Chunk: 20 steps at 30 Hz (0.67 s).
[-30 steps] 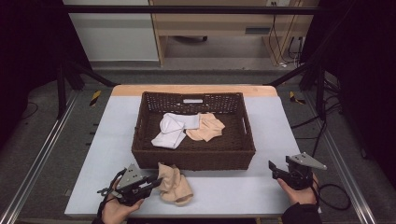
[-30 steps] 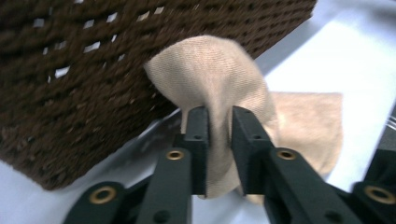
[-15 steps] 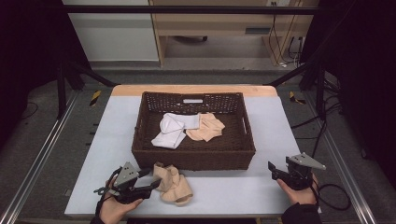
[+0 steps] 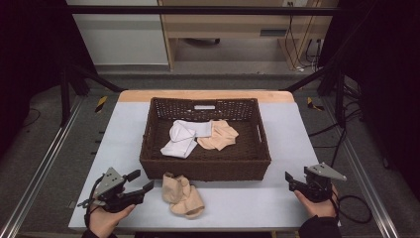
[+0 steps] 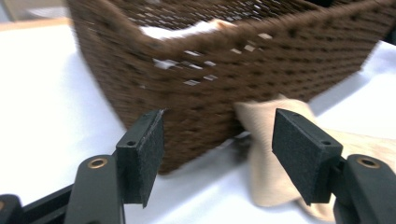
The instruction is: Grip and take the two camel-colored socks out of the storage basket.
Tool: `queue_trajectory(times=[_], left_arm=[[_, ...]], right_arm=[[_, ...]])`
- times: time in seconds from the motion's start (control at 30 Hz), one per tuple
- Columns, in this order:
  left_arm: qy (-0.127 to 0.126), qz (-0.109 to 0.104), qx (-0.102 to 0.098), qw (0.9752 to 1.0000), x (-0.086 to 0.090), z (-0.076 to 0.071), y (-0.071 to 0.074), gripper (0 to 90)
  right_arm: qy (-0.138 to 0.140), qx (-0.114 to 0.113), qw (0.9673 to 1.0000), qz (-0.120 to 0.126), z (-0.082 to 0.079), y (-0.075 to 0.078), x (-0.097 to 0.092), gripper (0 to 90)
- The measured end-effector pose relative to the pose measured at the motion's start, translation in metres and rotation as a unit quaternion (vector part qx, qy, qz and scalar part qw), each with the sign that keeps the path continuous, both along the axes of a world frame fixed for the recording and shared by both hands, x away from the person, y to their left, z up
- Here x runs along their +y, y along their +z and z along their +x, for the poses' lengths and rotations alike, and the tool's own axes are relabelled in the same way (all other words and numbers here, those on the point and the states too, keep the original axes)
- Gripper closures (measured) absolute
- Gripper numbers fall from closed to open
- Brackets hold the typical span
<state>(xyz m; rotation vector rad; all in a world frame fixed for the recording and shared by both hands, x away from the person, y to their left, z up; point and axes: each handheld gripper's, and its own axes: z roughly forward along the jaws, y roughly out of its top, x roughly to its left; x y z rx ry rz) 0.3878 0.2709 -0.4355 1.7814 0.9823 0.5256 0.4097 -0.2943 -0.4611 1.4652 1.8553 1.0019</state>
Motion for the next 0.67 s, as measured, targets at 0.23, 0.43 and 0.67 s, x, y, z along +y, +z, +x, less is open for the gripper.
queue_trajectory(times=[0.23,0.43,0.67], left_arm=[[0.052,0.006,-0.002,0.9986,0.031,0.009,-0.001,36.1],[0.086,0.03,0.022,0.9956,0.049,0.019,-0.015,36.6],[0.119,0.05,0.033,0.9911,0.064,0.027,-0.025,36.5]], right_arm=[[-0.001,-0.001,1.0,-0.002,0.0,0.0,0.0,27.3],[-0.001,0.0,1.0,0.0,0.0,0.0,-0.001,27.3],[-0.004,-0.001,1.0,-0.002,0.001,0.0,-0.002,27.1]])
